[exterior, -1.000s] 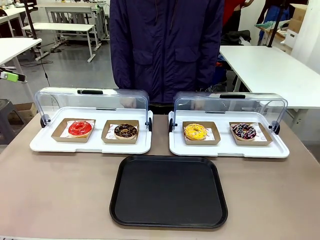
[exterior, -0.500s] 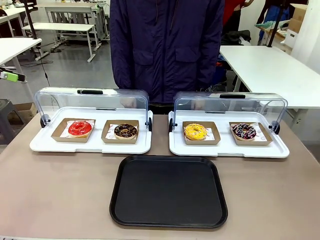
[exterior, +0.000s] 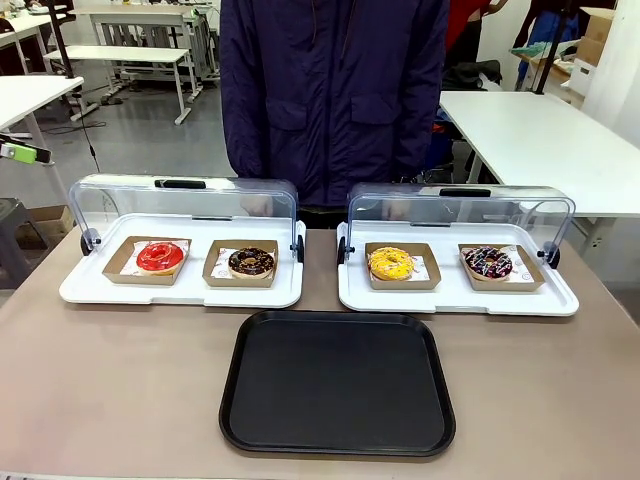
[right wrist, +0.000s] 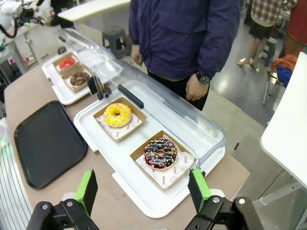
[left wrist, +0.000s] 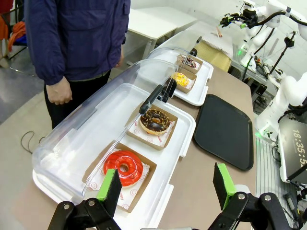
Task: Move the first donut from the left to the tray.
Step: Pick up the Paper togo box containing the Donut indicated by the person and place it on the Handle tray.
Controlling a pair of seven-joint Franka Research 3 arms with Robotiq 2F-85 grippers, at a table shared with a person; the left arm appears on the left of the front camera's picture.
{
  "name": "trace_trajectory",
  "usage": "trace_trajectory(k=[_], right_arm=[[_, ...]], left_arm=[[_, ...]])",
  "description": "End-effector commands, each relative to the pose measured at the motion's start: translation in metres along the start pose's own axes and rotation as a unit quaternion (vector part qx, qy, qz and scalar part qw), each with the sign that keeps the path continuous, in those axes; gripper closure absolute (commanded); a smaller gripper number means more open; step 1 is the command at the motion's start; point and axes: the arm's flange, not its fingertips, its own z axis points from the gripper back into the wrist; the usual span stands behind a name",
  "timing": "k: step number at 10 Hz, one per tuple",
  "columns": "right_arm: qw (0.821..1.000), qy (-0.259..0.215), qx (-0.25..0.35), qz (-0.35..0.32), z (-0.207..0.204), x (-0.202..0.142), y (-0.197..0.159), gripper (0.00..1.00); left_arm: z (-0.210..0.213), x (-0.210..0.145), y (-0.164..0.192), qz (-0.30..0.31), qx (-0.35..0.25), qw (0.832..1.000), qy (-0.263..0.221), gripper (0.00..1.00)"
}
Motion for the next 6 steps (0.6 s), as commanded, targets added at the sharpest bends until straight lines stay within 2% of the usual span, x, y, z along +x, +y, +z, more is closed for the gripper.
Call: trace_trajectory(k=[1, 6], right_arm=[[1.0, -0.016, -0.001, 0.01, -0.0036, -0.0016, 0.0003, 0.0], [1.0, -0.016, -0.001, 0.01, -0.0036, -0.0016, 0.0003, 0.0]], left_arm=[[-0.0012, 0.0003, -0.0046, 0.003, 0.003, 1.0, 0.006, 0.0], [-0.0012, 0.0003, -0.0046, 0.003, 0.003, 1.0, 0.006, 0.0]])
